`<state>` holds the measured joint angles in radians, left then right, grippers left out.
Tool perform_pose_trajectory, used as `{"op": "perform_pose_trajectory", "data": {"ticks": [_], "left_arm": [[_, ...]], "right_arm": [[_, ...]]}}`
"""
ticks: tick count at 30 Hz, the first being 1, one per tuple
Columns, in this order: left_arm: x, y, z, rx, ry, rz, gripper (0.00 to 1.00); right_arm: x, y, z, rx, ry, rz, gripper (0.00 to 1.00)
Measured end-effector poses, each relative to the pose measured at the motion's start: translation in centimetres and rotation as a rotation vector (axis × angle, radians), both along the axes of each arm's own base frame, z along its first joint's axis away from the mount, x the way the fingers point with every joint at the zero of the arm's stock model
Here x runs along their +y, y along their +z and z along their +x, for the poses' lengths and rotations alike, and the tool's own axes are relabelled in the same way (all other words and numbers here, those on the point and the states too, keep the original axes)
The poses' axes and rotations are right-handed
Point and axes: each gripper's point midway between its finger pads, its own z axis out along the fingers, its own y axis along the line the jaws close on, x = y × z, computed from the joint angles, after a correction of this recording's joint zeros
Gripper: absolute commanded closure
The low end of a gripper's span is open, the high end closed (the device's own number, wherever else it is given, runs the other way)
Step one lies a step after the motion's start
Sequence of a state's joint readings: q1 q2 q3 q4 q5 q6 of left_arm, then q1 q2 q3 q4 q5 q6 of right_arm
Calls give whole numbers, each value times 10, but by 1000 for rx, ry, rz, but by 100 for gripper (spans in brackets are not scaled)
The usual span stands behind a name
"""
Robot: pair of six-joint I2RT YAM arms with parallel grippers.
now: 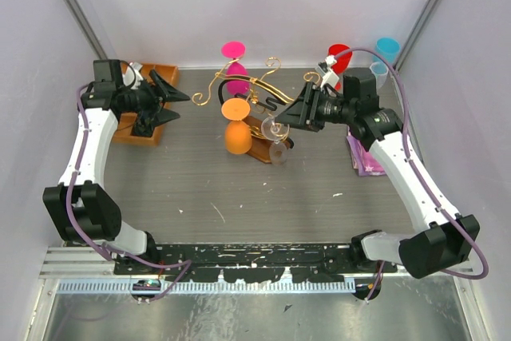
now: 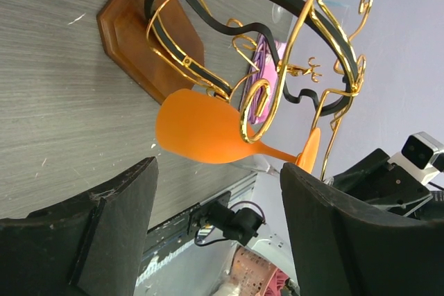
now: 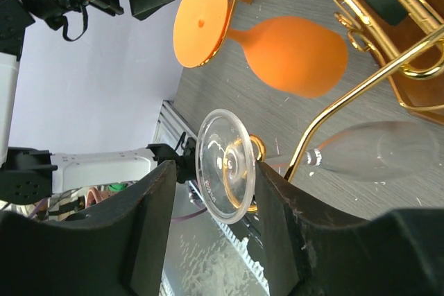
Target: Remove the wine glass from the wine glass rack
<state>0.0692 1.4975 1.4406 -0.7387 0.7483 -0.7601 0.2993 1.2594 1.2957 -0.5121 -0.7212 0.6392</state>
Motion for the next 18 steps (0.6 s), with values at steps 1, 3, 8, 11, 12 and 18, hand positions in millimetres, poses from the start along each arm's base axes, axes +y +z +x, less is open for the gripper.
{"op": "perform_pose_trajectory", "data": {"ticks": [1, 3, 8, 11, 12, 18], "left_arm": [[0, -1, 0, 4, 0, -1, 22], [0, -5, -1, 14, -1, -2, 22], [0, -6, -2, 19, -1, -2, 22], [0, -6, -2, 19, -1, -2, 22], [0, -6, -2, 19, -1, -2, 22], [0, -6, -2, 19, -1, -2, 22]], "right_arm": [[2, 0, -1, 3, 9, 1, 46], [5, -1, -4, 8, 25, 4, 47], [11, -3, -8, 19, 57, 9, 64], [12, -4, -11, 28, 71, 11, 78], [12, -4, -11, 32, 73, 12, 81], [12, -7, -11, 47, 69, 7, 91]]}}
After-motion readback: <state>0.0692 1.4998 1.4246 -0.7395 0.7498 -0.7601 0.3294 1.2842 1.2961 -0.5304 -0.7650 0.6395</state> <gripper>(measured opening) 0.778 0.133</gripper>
